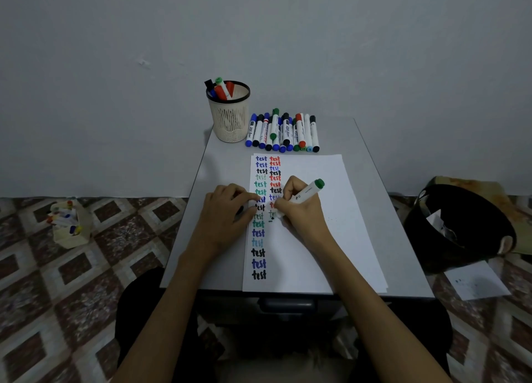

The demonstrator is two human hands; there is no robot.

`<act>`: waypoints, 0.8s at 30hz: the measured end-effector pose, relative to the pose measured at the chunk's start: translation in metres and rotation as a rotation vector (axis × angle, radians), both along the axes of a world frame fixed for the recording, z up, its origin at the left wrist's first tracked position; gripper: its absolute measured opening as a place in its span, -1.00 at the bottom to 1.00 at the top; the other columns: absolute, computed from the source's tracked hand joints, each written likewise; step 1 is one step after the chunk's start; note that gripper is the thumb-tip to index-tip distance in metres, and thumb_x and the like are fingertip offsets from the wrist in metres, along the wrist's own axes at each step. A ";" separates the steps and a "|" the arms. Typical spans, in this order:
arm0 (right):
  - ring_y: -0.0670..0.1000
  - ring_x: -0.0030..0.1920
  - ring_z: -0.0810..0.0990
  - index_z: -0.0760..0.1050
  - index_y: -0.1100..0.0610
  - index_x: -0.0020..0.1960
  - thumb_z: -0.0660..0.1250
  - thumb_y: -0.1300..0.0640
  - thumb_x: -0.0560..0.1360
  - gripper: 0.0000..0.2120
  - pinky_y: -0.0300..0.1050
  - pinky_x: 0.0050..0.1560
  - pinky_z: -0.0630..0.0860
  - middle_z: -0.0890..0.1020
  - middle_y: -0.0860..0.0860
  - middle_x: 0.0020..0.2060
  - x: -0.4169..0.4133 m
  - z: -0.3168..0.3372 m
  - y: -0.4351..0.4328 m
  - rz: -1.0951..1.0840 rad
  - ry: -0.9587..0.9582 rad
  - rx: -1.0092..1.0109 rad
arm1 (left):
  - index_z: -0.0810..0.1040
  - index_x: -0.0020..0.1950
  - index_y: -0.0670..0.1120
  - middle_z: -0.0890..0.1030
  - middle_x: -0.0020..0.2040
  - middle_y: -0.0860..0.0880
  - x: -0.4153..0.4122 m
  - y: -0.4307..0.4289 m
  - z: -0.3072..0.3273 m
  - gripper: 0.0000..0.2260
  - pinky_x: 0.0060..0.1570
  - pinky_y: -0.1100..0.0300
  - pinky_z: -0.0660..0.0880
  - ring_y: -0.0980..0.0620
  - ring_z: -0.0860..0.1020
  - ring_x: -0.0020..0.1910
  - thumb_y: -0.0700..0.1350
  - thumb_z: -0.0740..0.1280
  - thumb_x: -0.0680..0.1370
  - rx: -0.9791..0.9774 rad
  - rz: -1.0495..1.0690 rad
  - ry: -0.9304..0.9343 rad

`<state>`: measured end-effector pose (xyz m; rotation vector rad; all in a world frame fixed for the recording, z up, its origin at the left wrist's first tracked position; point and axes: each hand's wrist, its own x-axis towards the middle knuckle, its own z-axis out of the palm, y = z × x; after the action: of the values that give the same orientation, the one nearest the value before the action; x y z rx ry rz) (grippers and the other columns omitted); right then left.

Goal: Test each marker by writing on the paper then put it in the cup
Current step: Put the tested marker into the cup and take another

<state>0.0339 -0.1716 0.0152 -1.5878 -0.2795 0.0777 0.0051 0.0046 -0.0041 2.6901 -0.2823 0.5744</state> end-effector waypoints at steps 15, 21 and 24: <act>0.01 0.10 0.62 0.24 0.17 -0.30 0.34 0.45 0.43 -0.67 -0.11 -0.14 0.62 0.61 0.21 -0.13 0.001 -0.004 -0.001 -0.011 -0.011 -0.050 | 0.56 0.13 0.00 0.51 0.00 0.01 0.000 -0.001 0.001 -0.60 -0.05 0.18 0.20 0.06 0.39 -0.02 0.16 0.09 0.50 0.009 0.010 0.002; -0.04 0.03 0.64 0.25 0.17 -0.29 0.34 0.43 0.44 -0.67 -0.13 -0.17 0.61 0.62 0.18 -0.15 -0.001 -0.004 -0.001 -0.012 -0.039 -0.080 | 0.55 0.12 0.00 0.51 0.00 0.01 -0.001 -0.001 0.000 -0.60 -0.05 0.18 0.20 0.07 0.39 -0.02 0.17 0.09 0.50 0.015 0.011 0.001; 0.04 0.08 0.63 0.24 0.19 -0.29 0.33 0.45 0.43 -0.68 -0.03 -0.11 0.65 0.62 0.19 -0.14 -0.001 -0.004 -0.002 0.002 -0.025 -0.085 | 0.56 0.12 -0.01 0.51 0.00 0.00 -0.001 -0.001 0.001 -0.60 -0.06 0.17 0.21 0.06 0.39 -0.03 0.17 0.09 0.50 0.015 0.010 -0.001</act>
<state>0.0326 -0.1734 0.0108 -1.6737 -0.3008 0.0723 0.0041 0.0035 -0.0035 2.7074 -0.2749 0.5784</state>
